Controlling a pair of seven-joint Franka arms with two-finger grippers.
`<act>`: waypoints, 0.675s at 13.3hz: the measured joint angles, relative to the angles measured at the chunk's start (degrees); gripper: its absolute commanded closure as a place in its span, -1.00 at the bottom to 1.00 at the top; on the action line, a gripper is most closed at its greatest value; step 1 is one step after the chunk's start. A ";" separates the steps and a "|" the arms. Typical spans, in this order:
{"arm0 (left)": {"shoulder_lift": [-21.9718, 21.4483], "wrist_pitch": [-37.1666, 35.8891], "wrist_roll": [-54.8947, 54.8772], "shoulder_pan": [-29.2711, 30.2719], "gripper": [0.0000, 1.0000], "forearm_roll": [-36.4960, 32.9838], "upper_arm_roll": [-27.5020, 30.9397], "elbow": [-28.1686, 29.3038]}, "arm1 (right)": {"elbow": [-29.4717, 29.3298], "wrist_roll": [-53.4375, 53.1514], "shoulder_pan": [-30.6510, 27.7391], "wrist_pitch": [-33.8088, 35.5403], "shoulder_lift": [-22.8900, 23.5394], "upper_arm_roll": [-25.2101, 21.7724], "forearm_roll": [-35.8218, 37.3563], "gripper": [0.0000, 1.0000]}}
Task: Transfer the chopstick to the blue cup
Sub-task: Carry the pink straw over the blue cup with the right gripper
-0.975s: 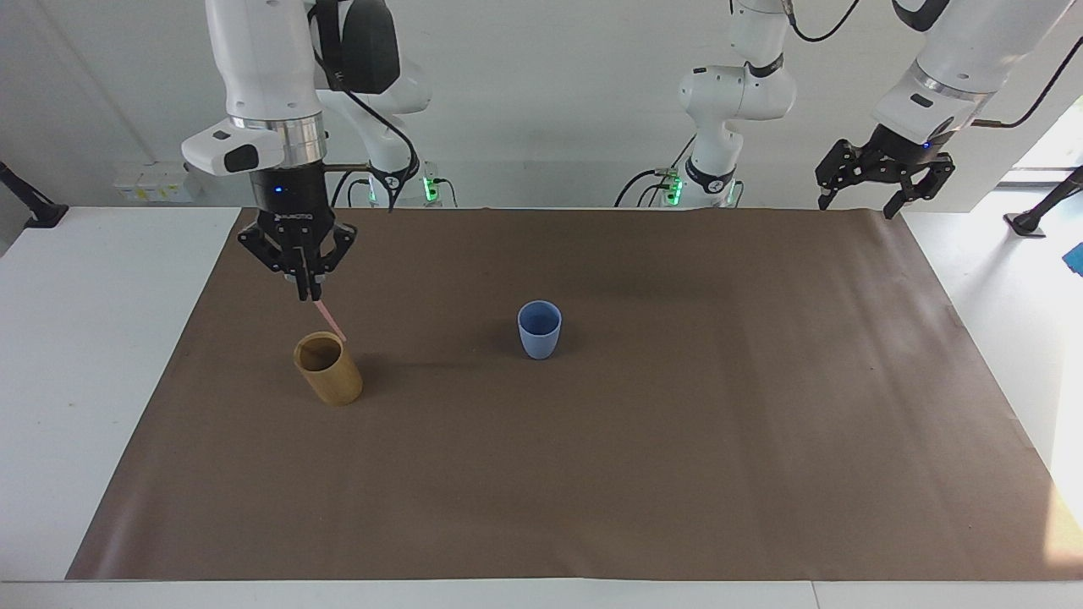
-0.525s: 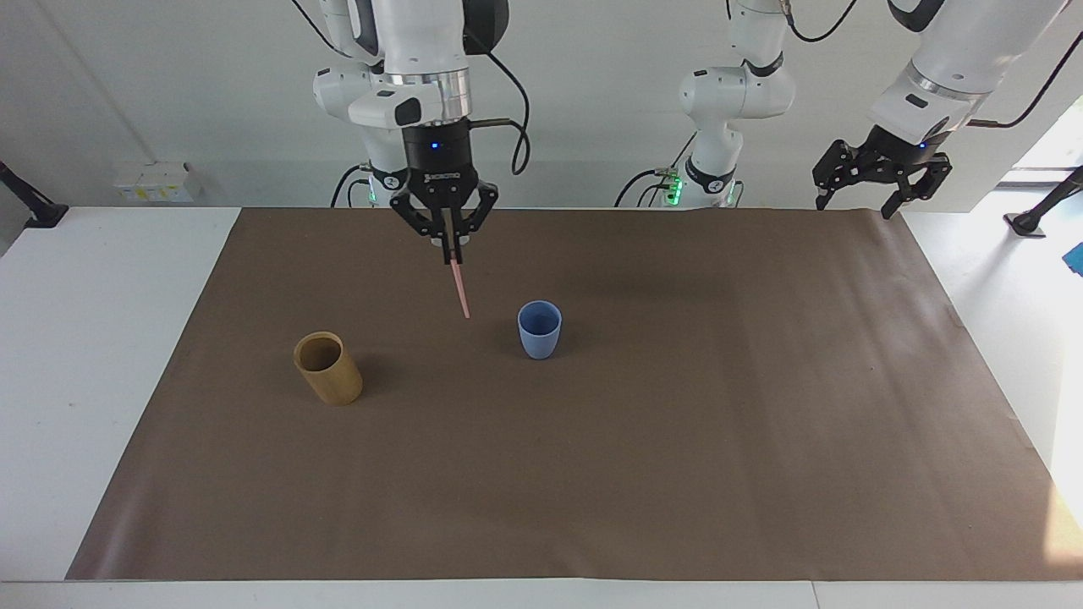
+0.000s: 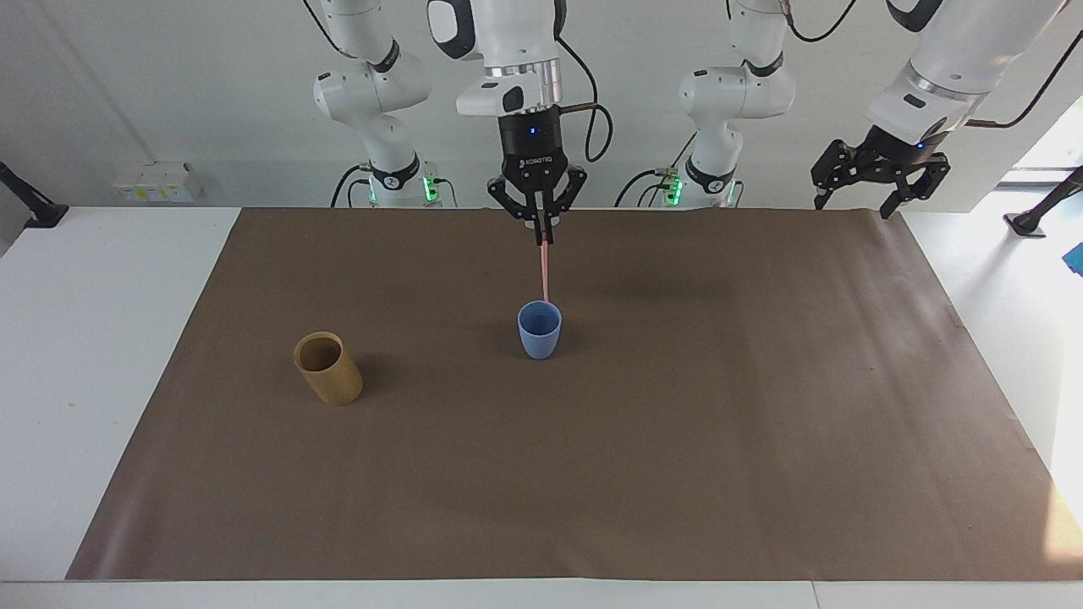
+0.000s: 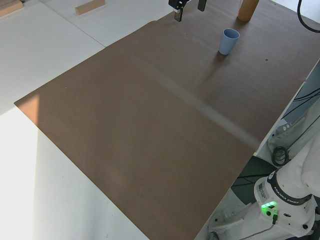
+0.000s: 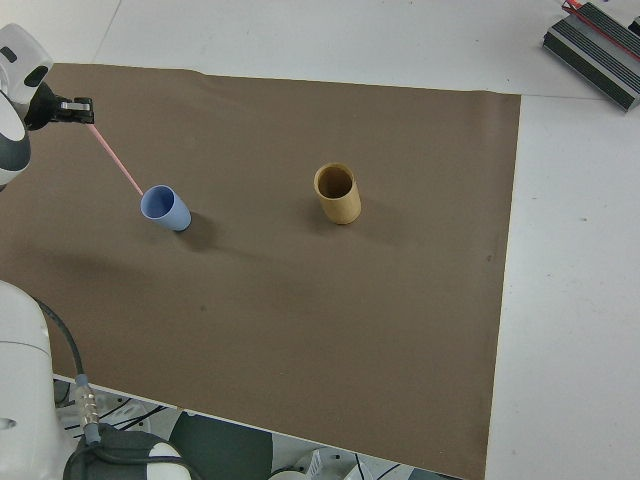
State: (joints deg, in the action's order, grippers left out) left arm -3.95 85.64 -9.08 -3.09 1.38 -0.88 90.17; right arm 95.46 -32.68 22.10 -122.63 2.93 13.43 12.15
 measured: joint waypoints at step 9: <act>0.00 0.01 0.00 0.44 -1.00 0.00 0.17 0.00 | 12.78 -0.67 0.05 -12.71 -0.13 -0.44 1.70 0.79</act>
State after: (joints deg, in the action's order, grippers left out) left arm -3.95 85.65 -9.08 -2.66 1.38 -0.70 90.17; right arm 108.23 -33.34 22.14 -135.33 2.80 12.99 13.85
